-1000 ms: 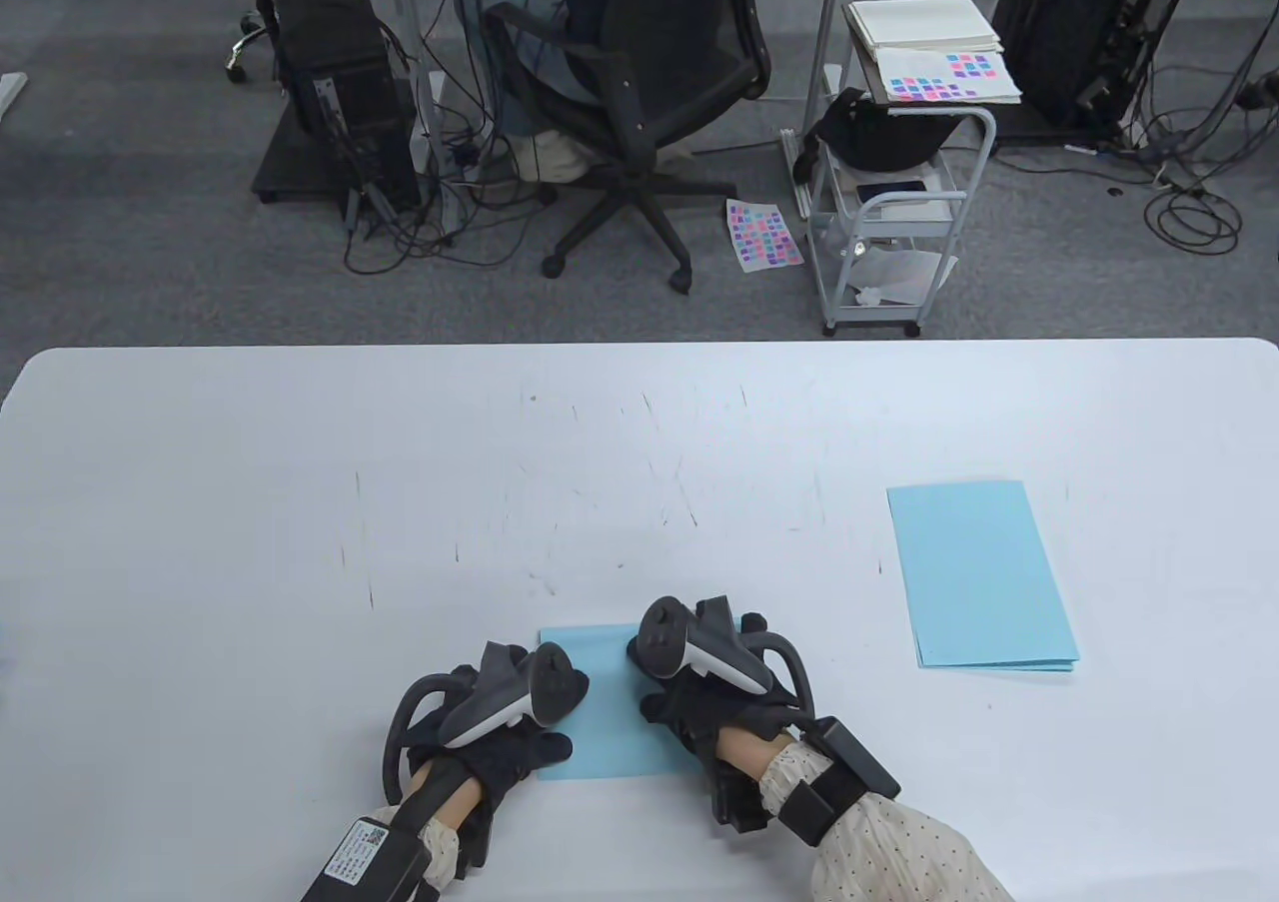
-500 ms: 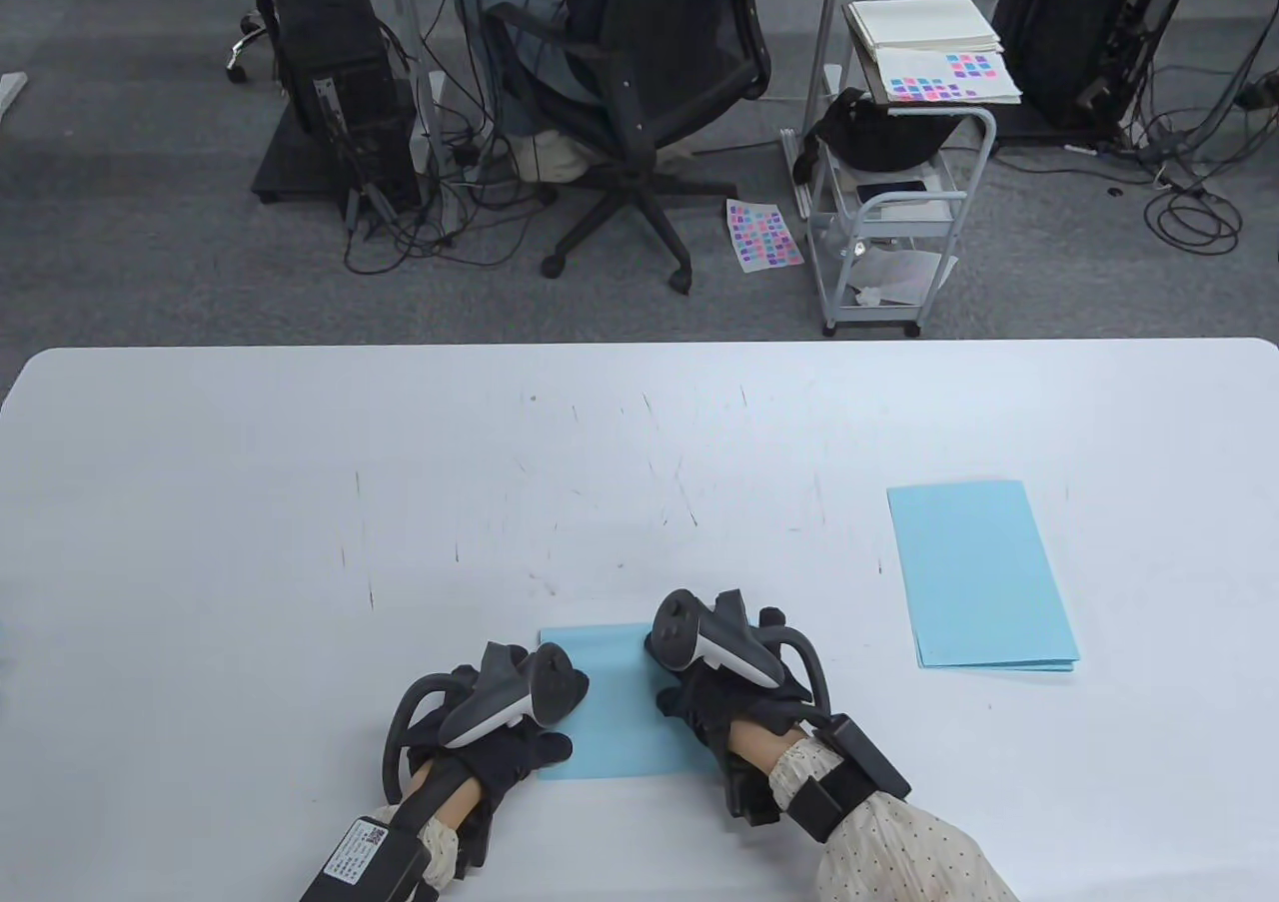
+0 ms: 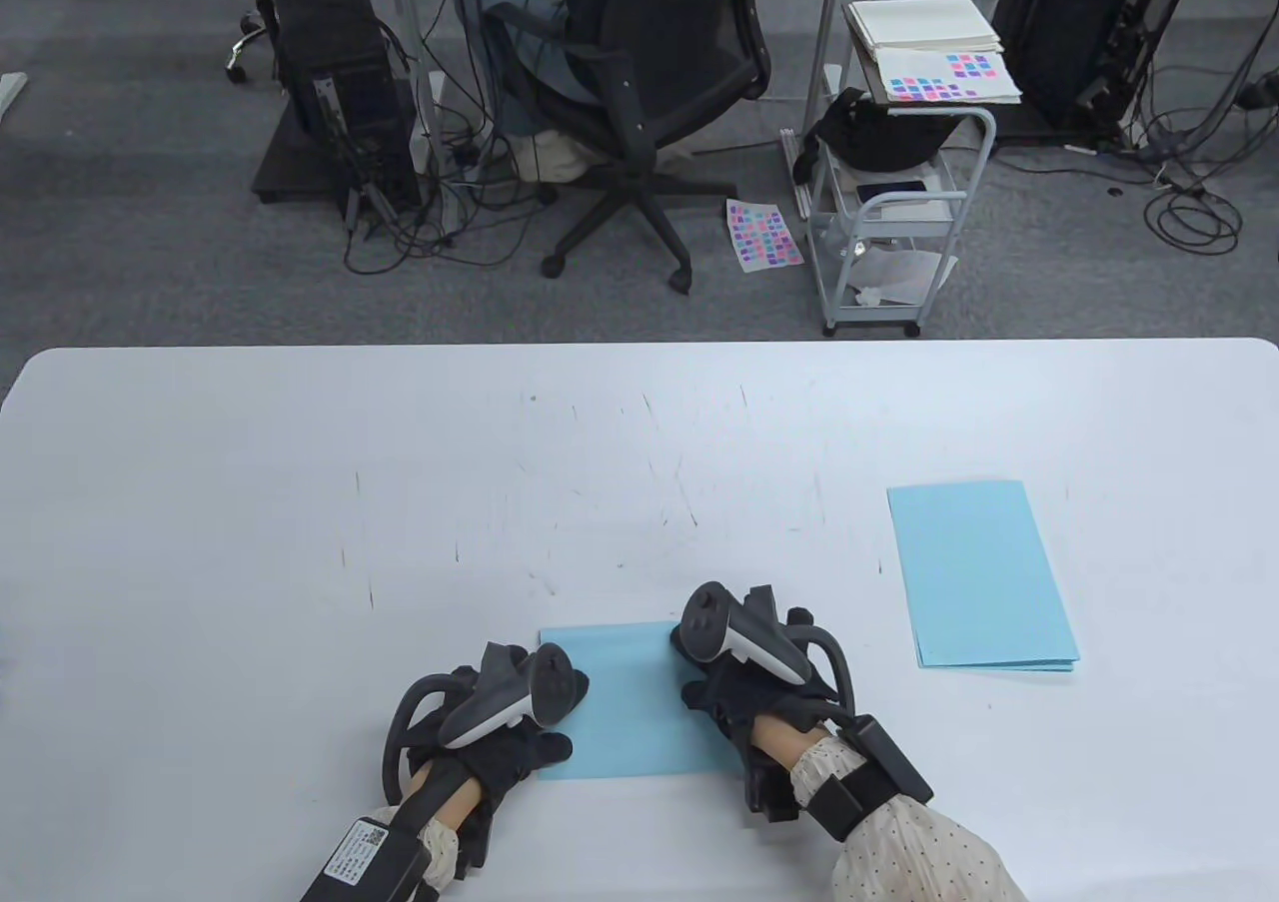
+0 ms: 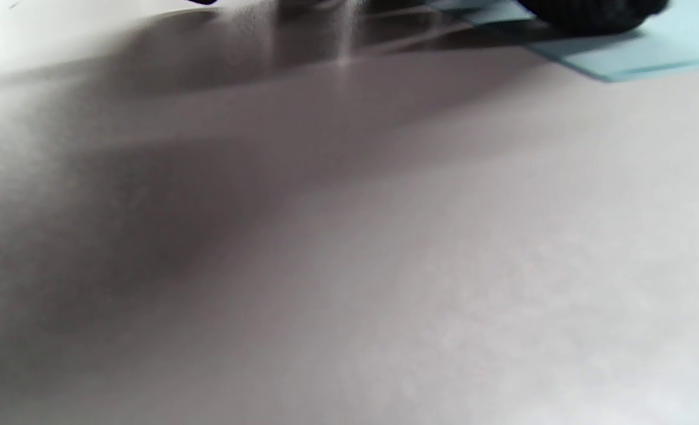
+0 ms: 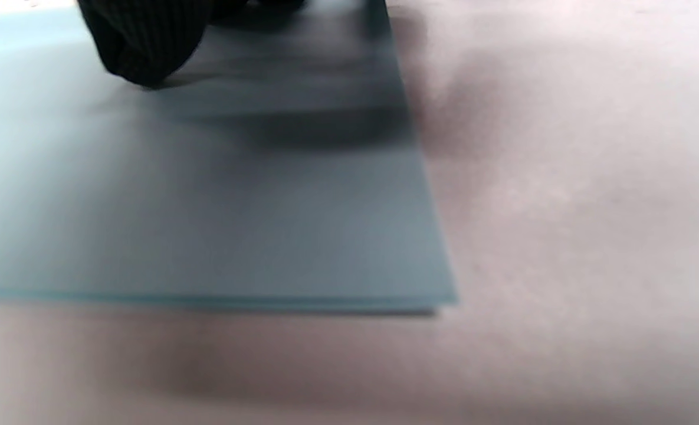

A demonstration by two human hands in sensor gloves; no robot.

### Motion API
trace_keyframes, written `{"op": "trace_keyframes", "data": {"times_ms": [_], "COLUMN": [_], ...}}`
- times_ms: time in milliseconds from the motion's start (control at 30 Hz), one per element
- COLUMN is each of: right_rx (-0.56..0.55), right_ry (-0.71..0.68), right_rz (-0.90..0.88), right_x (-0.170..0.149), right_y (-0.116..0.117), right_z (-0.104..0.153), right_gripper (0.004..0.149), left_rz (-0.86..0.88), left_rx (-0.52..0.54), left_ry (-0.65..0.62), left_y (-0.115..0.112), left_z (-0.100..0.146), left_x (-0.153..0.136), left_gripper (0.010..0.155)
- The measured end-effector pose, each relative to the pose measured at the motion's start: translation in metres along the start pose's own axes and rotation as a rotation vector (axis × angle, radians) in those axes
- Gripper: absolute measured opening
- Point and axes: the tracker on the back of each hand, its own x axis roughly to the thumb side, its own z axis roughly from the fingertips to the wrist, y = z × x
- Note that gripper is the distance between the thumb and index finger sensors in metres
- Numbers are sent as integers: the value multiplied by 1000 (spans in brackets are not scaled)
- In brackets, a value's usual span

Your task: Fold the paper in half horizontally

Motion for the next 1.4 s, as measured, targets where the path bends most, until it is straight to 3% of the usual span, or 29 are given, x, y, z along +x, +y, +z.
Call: {"op": "trace_keyframes", "data": {"times_ms": [1167, 1400], "right_rx": [21, -34], "right_ry": [52, 25], "right_rz": [-52, -77], "right_x": [-35, -40], "right_y": [-4, -13], "right_z": [-1, 15], "right_gripper": [66, 67], "left_rz": [-3, -11], "left_rx": [-10, -10], "left_ry": [0, -4], "left_y": [0, 1], "left_z": [0, -1], "left_x": [0, 0], "left_gripper": [67, 66]}}
